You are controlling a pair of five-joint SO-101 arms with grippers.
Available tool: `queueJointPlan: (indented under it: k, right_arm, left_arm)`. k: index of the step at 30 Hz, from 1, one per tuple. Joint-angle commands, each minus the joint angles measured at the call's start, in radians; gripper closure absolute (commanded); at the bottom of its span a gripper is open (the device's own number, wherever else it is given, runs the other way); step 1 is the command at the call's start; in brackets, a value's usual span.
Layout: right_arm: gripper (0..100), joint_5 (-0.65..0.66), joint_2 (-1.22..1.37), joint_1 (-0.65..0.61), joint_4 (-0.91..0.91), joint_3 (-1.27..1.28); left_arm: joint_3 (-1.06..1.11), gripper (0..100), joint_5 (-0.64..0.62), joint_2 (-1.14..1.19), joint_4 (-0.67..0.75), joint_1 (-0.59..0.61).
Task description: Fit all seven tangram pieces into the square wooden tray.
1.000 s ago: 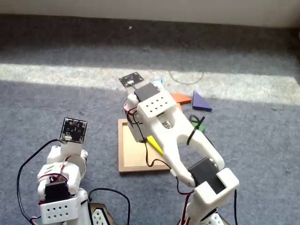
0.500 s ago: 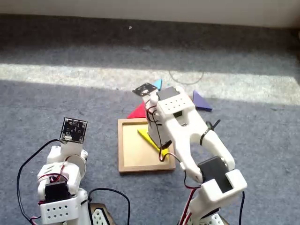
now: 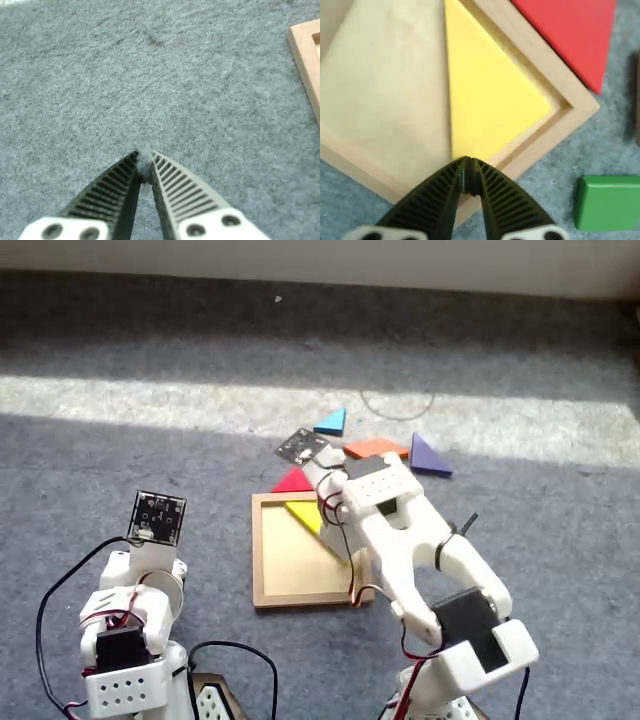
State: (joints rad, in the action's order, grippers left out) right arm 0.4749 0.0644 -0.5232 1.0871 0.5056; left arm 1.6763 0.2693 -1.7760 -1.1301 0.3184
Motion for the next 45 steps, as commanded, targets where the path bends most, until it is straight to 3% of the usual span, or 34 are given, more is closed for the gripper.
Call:
queueJointPlan:
  k: [1, 7, 13, 19, 23, 29, 34, 45]
  right_arm:
    - [99.4, 0.005, 0.001, -0.122, -0.105, 0.047]
    - [99.4, -0.003, -0.007, -0.260, -0.101, 0.044]
    - [99.4, -0.114, -0.061, -0.335, -0.048, 0.042]
    - [99.4, -0.117, -0.335, -0.303, -0.044, 0.068]
    - [99.4, -0.117, -0.441, -0.216, -0.159, 0.179]
    - [99.4, -0.117, -0.418, -0.107, -0.403, 0.328]
    - [99.4, -0.117, -0.335, -0.033, -0.426, 0.348]
    - [99.4, -0.115, -0.166, -0.166, -0.421, 0.325]
  left_arm:
    - [0.012, 99, 0.008, -0.044, 0.018, 0.004]
    - [0.012, 99, 0.008, -0.044, 0.020, 0.002]
    - [0.012, 99, 0.008, -0.044, 0.020, 0.002]
    - [0.012, 99, 0.008, -0.044, 0.018, 0.002]
    - [0.012, 99, 0.008, -0.044, 0.018, 0.002]
    - [0.012, 99, 0.008, -0.044, 0.018, 0.002]
    - [0.010, 99, 0.008, -0.044, 0.020, 0.008]
    - [0.010, 99, 0.008, -0.044, 0.021, 0.008]
